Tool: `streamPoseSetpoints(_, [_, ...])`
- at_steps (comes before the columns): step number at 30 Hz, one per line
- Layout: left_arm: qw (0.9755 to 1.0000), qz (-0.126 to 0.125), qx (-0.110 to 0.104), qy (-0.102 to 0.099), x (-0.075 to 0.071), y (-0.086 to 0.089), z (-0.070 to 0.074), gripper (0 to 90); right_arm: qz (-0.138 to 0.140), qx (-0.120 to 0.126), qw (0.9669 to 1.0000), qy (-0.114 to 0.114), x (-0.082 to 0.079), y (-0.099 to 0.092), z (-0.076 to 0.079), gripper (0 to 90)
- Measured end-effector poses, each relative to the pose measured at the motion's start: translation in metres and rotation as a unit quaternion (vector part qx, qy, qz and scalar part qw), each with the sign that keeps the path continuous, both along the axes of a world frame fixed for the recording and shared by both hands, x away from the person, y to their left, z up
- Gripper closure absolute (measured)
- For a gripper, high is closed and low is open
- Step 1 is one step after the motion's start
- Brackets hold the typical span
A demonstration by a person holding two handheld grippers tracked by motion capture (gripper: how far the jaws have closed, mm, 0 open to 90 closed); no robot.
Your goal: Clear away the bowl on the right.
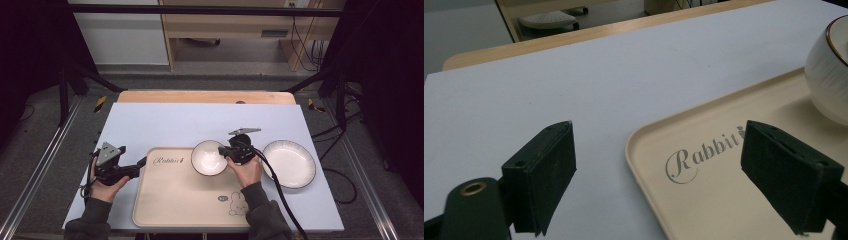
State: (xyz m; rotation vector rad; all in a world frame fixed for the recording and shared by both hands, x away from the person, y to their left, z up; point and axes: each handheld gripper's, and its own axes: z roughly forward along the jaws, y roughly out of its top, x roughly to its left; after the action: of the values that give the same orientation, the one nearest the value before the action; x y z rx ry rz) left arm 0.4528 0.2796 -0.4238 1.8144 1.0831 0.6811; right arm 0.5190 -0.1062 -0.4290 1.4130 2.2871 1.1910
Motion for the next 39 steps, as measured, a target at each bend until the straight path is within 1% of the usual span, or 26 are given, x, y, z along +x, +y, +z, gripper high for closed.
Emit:
streamPoseSetpoints(3, [1.0000, 0.000, 0.000, 0.000, 0.000, 0.000, 0.000, 13.9, 0.002, -0.003, 1.0000, 0.003, 0.001, 0.002, -0.003, 81.3])
streamPoseSetpoints(6, [1.0000, -0.001, 0.000, 0.000, 0.000, 0.000, 0.000, 13.8, 0.001, -0.001, 0.9999, 0.011, 0.001, 0.004, -0.005, 81.3])
streamPoseSetpoints(10, [1.0000, 0.000, -0.001, -0.001, 0.000, 0.000, 0.000, 13.8, 0.006, -0.006, 0.9999, 0.012, 0.002, 0.006, -0.009, 81.2])
streamPoseSetpoints(12, [1.0000, 0.000, -0.001, -0.001, 0.000, 0.000, 0.000, 13.8, 0.005, -0.005, 0.9998, 0.018, 0.003, 0.007, -0.010, 81.2])
streamPoseSetpoints(17, [1.0000, 0.000, 0.000, -0.001, 0.000, 0.000, 0.000, 13.8, 0.006, -0.010, 0.9997, 0.023, 0.004, 0.009, -0.013, 81.1])
streamPoseSetpoints(20, [1.0000, 0.000, 0.000, -0.001, 0.000, 0.000, 0.000, 13.8, 0.003, -0.007, 0.9995, 0.030, 0.005, 0.008, -0.013, 81.1])
streamPoseSetpoints(23, [1.0000, 0.000, -0.001, -0.001, 0.000, 0.000, 0.000, 13.8, 0.005, -0.006, 0.9995, 0.029, 0.006, 0.007, -0.015, 81.1])
streamPoseSetpoints(24, [1.0000, 0.000, 0.000, -0.001, 0.000, 0.000, 0.000, 13.8, 0.003, -0.005, 0.9994, 0.035, 0.006, 0.008, -0.015, 81.2])
streamPoseSetpoints(31, [1.0000, 0.000, 0.000, 0.000, 0.000, 0.000, 0.000, 13.8, 0.003, -0.008, 0.9993, 0.036, 0.008, 0.007, -0.017, 81.5])
streamPoseSetpoints(35, [1.0000, 0.000, 0.000, 0.000, 0.000, 0.000, 0.000, 13.8, 0.000, -0.013, 0.9992, 0.038, 0.010, 0.007, -0.019, 81.8])
streamPoseSetpoints(37, [1.0000, -0.001, 0.001, 0.000, 0.000, 0.000, 0.000, 13.8, 0.003, -0.016, 0.9993, 0.034, 0.011, 0.007, -0.020, 81.9])
streamPoseSetpoints(39, [1.0000, 0.000, 0.001, 0.001, 0.000, 0.000, 0.000, 13.8, 0.003, -0.014, 0.9993, 0.036, 0.011, 0.007, -0.020, 81.9])
